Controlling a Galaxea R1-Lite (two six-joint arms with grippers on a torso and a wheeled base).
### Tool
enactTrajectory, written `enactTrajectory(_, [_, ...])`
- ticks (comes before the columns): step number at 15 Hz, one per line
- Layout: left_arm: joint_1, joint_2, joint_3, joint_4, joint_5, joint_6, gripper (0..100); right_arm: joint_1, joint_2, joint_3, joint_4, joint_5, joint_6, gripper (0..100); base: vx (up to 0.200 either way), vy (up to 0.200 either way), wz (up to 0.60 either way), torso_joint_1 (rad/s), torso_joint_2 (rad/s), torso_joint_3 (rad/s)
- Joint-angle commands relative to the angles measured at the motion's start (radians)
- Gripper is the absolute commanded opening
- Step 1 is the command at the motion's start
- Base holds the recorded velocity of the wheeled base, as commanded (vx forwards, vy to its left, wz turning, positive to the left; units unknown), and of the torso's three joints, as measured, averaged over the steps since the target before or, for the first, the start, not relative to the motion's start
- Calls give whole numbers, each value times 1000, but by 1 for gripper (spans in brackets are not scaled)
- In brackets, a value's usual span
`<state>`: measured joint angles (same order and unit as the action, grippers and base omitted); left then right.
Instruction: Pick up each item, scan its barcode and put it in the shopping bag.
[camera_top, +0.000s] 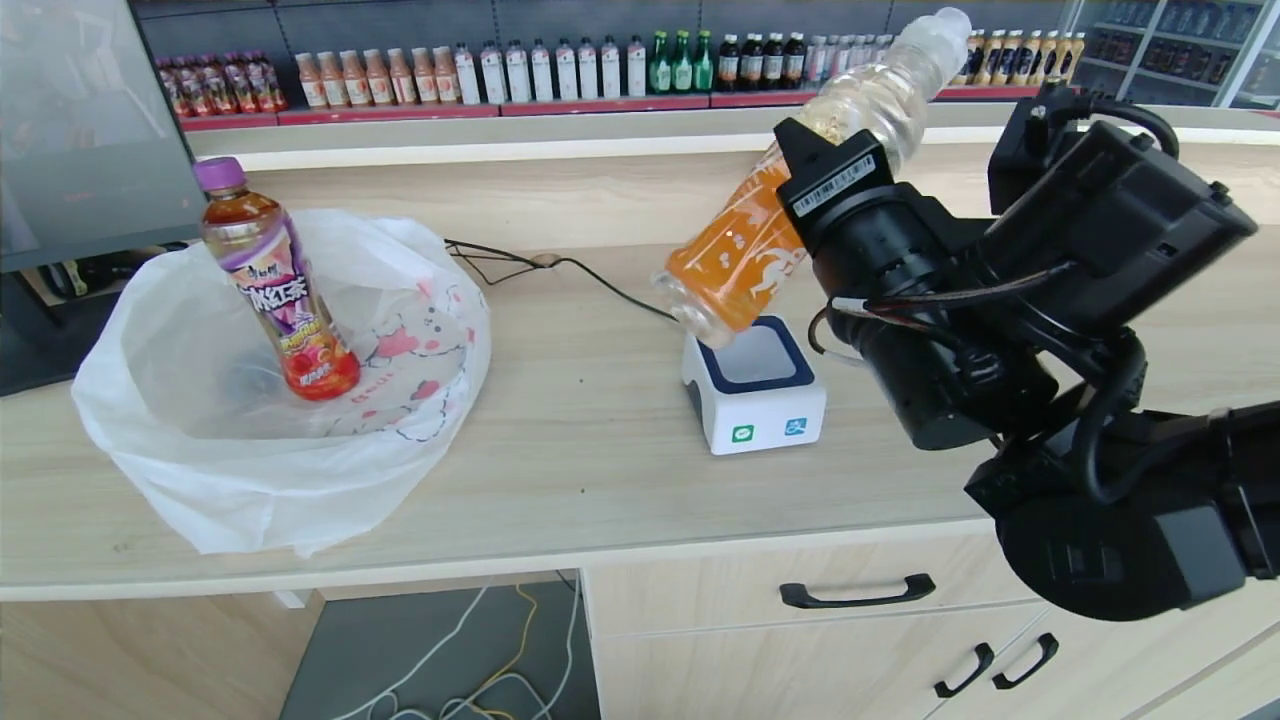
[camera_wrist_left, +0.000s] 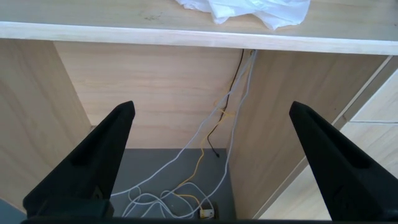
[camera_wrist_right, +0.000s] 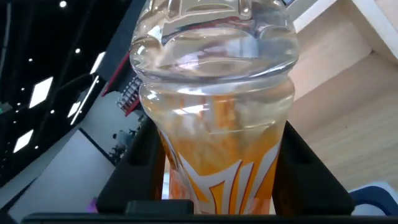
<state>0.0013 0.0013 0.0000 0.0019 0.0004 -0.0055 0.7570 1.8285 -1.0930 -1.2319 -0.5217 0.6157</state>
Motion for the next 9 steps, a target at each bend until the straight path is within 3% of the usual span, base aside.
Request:
enactTrajectory(1, [0,0,0,0,0,-1,100,1,-5,38,-1,-27,53,0,0,0,0,0,0,0])
enactTrajectory(5, [0,0,0,0,1,-1,100,4,11,50,2,-34,122,0,0,0,0,0,0,0])
enactTrajectory(9, [0,0,0,0,1,-1,100,1,25,53,0,-34,274,0,0,0,0,0,0,0])
